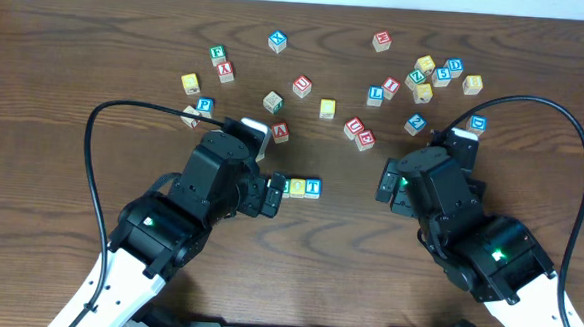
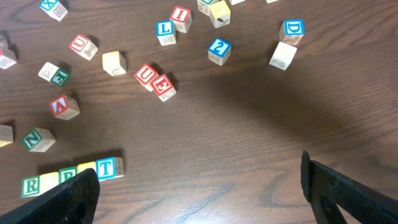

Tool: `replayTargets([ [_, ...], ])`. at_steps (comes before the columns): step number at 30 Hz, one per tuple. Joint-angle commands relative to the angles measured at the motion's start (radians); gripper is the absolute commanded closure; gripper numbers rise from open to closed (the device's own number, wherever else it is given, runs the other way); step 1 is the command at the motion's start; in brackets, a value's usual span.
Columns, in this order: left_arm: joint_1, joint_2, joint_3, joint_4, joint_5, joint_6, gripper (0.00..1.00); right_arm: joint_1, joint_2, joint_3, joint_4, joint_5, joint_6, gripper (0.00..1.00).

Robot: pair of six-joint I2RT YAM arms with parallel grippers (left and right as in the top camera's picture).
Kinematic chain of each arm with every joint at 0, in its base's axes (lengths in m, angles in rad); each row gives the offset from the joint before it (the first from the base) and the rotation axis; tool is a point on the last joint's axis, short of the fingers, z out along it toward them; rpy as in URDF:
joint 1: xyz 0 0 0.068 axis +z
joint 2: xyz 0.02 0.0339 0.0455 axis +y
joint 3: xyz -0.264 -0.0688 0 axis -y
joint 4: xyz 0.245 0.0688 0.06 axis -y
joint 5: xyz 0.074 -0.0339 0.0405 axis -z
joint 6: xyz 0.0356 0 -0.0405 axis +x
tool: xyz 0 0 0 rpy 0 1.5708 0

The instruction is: Spell out ROBOT

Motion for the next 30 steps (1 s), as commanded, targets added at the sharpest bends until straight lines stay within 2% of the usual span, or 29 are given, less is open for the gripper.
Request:
replayTargets([
  [1,0.002,-0.002,0.024,-0.001,-0.012,-0.001,0.01,-0.008,-0.004,-0.002,-0.002,0.019,-0.013,0.01],
  [8,0.002,-0.002,0.024,-0.015,-0.012,-0.001,0.01,-0.008,-0.004,-0.002,-0.002,0.019,-0.013,0.01],
  [14,0.000,-0.018,0.017,-0.209,-0.012,-0.002,0.01,-0.008,-0.004,-0.002,-0.002,0.019,-0.013,0.01],
  [18,0.001,-0.093,-0.014,-0.268,-0.012,-0.002,0.01,-0.008,-0.004,-0.002,-0.002,0.019,-0.013,0.01],
  [23,0.039,-0.300,-0.127,-0.223,-0.006,-0.029,0.01,-0.008,-0.004,-0.002,-0.002,0.019,-0.013,0.01],
  [25,0.104,-0.432,-0.222,-0.149,-0.005,-0.086,0.01,-0.008,-0.004,-0.002,-0.002,0.019,-0.013,0.00],
  [30,0.253,-0.631,-0.394,0.013,-0.003,-0.215,0.01,-0.008,-0.004,-0.002,-0.002,0.019,-0.013,0.01],
])
